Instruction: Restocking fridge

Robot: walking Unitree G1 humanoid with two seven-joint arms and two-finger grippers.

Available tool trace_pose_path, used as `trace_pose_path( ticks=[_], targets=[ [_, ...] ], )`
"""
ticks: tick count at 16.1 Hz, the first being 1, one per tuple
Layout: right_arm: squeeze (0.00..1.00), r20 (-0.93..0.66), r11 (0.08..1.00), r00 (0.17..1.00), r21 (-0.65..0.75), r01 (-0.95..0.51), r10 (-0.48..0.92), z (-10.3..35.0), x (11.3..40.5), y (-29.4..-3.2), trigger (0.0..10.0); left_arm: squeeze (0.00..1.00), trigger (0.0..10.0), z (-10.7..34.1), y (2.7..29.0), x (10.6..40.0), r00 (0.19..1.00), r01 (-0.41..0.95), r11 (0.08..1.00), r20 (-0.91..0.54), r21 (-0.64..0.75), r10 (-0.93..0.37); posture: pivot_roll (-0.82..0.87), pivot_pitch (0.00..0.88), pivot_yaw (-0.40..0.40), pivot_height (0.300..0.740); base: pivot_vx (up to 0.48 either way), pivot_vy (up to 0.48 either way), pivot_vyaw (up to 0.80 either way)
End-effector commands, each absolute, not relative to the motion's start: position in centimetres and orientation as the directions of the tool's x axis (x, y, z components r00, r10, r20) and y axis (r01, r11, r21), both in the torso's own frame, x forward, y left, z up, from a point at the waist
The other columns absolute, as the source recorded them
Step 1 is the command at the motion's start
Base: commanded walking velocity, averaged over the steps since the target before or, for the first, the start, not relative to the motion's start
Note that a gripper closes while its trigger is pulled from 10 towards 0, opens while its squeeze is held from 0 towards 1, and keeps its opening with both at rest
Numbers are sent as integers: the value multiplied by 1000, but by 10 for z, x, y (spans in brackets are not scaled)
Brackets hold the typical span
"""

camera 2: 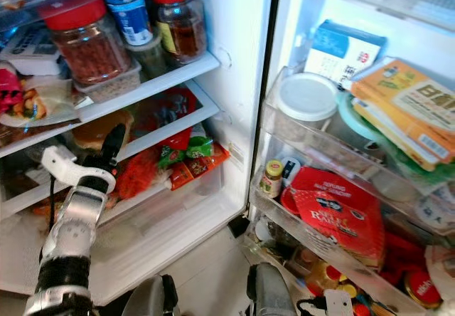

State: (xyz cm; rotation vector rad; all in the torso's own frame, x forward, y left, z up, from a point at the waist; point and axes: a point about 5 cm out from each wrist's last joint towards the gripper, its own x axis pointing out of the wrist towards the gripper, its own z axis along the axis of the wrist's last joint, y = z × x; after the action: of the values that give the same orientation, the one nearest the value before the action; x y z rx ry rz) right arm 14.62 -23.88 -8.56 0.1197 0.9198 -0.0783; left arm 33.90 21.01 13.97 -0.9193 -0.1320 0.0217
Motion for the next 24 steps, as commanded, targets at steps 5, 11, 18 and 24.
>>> trace_pose_path(
  ticks=[5, 11, 18, 24],
  targets=[
    [0, -815, 989, 580, 70, 130, -19, -89, 137, -240, 10000, 0, 10000, 135, 218, 357, 993, 18, 635, 89, -772, 81, -188, 168, 26, 616, 0, 0, 0],
    [0, -818, 989, 575, 67, 132, -21, -89, 136, -240, 10000, 0, 10000, 121, 207, 351, 997, 83, 798, 57, -597, -61, -178, 164, 30, 616, 0, 0, 0],
    [0, -818, 988, 575, 77, 133, -14, -90, 136, -237, 10000, 0, 10000, 125, 202, 304, 982, 135, 972, 154, -191, -106, -153, 137, 53, 616, 0, 0, 0],
    [0, -813, 987, 583, 85, 137, -11, -90, 141, -233, 10000, 0, 10000, 77, 223, 275, 998, -64, 998, -10, -1, 64, -146, 98, 63, 616, 0, 0, 0]
  ],
)
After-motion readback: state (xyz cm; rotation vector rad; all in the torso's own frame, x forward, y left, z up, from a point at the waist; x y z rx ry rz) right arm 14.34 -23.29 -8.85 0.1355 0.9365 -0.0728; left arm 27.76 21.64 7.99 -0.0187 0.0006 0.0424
